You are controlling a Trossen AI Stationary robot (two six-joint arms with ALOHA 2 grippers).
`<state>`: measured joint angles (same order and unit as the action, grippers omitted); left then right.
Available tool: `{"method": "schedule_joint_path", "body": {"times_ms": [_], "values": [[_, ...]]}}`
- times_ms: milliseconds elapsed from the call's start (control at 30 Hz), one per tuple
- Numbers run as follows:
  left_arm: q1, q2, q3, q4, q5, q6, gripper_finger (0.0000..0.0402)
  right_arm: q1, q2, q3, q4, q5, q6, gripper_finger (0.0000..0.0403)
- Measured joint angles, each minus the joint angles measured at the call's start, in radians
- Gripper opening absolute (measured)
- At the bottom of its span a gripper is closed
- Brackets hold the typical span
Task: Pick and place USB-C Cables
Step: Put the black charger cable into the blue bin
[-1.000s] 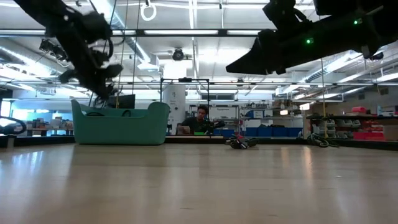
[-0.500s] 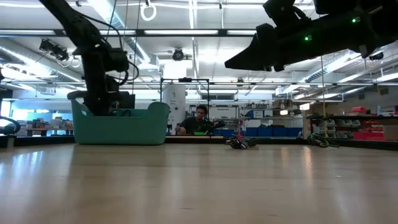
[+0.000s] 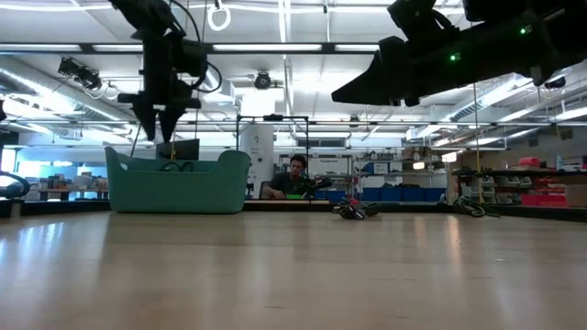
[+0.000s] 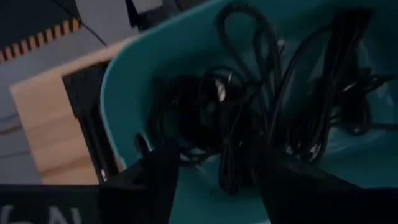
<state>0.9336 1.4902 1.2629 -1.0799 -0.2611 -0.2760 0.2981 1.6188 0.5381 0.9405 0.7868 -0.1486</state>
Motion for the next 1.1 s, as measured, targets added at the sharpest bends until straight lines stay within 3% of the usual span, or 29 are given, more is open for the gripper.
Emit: {"method": "schedule_joint_path", "body": {"times_ms": [167, 433, 533, 667, 800, 900, 967, 1100], "values": [[-0.006, 0.000, -0.060, 0.121, -0.011, 0.007, 0.0138, 0.001, 0.000, 0.000, -0.001, 0.000, 0.000, 0.0164], [-0.012, 0.001, -0.315, 0.445, -0.005, 0.009, 0.0011, 0.039, 0.000, 0.000, -0.001, -0.001, -0.004, 0.0164], [-0.013, 0.001, -0.380, 0.545, -0.004, 0.008, 0.0010, 0.051, 0.000, 0.000, -0.001, -0.001, -0.004, 0.0164], [-0.014, 0.001, -0.389, 0.557, -0.004, 0.023, 0.0009, 0.070, 0.000, 0.000, 0.000, 0.016, -0.016, 0.0164], [-0.028, -0.015, -0.323, 0.445, -0.004, 0.044, 0.0009, 0.110, 0.000, 0.000, 0.005, 0.181, -0.090, 0.0164], [-0.057, -0.037, -0.249, 0.348, -0.002, 0.068, 0.0030, 0.141, -0.007, 0.000, 0.001, 0.355, -0.139, 0.0164], [-0.084, -0.061, -0.199, 0.281, 0.000, 0.079, 0.0052, 0.148, -0.021, 0.000, -0.004, 0.416, -0.158, 0.0164], [-0.171, -0.124, -0.155, 0.232, 0.000, 0.055, 0.0094, 0.137, -0.093, 0.000, -0.078, 0.404, -0.096, 0.0164]]}}
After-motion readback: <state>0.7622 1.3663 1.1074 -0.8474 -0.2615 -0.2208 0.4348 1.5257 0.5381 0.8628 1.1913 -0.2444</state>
